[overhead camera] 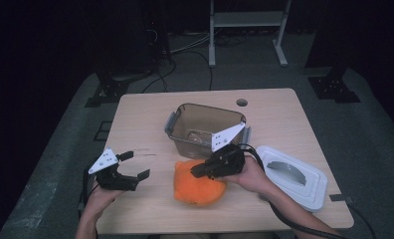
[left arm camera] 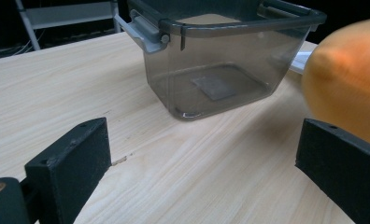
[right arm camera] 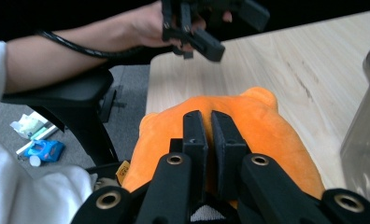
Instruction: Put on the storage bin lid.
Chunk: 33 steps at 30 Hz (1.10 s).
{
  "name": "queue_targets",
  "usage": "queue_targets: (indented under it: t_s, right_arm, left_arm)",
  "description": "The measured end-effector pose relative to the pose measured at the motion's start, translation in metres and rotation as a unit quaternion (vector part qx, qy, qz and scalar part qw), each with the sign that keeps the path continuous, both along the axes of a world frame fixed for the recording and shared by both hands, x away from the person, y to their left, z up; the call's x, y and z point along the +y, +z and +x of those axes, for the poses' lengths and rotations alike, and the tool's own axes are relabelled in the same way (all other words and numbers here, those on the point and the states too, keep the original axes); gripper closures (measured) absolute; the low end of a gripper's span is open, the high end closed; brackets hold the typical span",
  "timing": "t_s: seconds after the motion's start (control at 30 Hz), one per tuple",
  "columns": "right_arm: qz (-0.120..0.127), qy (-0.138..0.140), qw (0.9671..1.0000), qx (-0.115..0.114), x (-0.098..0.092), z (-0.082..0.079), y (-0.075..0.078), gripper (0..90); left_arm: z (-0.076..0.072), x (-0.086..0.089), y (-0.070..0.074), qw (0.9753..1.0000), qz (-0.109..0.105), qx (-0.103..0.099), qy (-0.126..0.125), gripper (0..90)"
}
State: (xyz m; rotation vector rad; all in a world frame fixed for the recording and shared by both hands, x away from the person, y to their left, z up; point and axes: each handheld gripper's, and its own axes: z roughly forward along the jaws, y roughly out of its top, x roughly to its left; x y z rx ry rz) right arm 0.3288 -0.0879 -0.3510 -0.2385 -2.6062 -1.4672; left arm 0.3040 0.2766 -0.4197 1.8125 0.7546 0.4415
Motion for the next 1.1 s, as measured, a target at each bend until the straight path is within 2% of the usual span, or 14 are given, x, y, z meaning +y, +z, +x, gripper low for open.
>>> queue_targets:
  t_s: [0.07, 0.13, 0.17, 0.23, 0.27, 0.33, 0.4, 0.53, 0.67, 0.7, 0.8, 1.1]
  right_arm:
    - [0.006, 0.003, 1.0000, -0.007, 0.000, -0.002, 0.013, 84.3]
    - [0.007, 0.003, 0.9999, -0.007, 0.000, -0.002, 0.016, 84.4]
    - [0.012, 0.002, 0.9999, -0.008, -0.001, -0.001, 0.025, 84.4]
    - [0.011, 0.002, 0.9999, -0.013, -0.002, -0.001, 0.029, 84.3]
    - [0.013, 0.001, 0.9998, -0.016, -0.002, 0.000, 0.038, 84.4]
    - [0.013, 0.002, 0.9998, -0.017, -0.002, 0.000, 0.040, 84.4]
    - [0.017, 0.001, 0.9996, -0.023, -0.001, 0.003, 0.053, 84.4]
    - [0.020, -0.002, 0.9995, -0.026, -0.001, 0.005, 0.064, 84.4]
    - [0.023, -0.005, 0.9990, -0.039, 0.001, 0.010, 0.084, 84.4]
    - [0.023, -0.005, 0.9990, -0.039, 0.001, 0.010, 0.084, 84.4]
    - [0.024, -0.007, 0.9985, -0.049, 0.004, 0.014, 0.098, 84.4]
    - [0.025, -0.023, 0.9979, -0.055, 0.007, 0.032, 0.112, 84.4]
  left_arm:
    - [0.000, 0.000, 0.000, 1.0000, 0.001, 0.001, -0.001, 2.7]
    - [0.000, 0.000, 0.000, 1.0000, 0.001, 0.001, -0.001, 2.7]
    - [0.000, 0.000, 0.000, 1.0000, 0.001, 0.002, -0.001, 2.7]
    - [0.000, 0.000, 0.000, 1.0000, 0.001, 0.002, -0.001, 2.7]
    - [0.000, 0.000, 0.000, 1.0000, 0.002, 0.002, -0.001, 2.7]
    - [0.000, 0.000, 0.000, 1.0000, 0.000, 0.002, -0.001, 2.7]
    - [0.000, 0.000, 0.000, 1.0000, 0.002, 0.003, -0.002, 2.7]
    - [0.000, 0.000, -0.001, 1.0000, 0.002, 0.003, -0.002, 2.7]
    - [0.000, 0.000, -0.001, 1.0000, 0.000, 0.003, -0.002, 2.7]
    - [0.000, 0.000, 0.000, 1.0000, -0.001, 0.003, -0.002, 2.7]
    - [0.000, -0.001, 0.000, 1.0000, -0.002, 0.003, -0.002, 2.7]
    - [0.000, 0.000, 0.000, 1.0000, -0.001, 0.001, -0.002, 2.7]
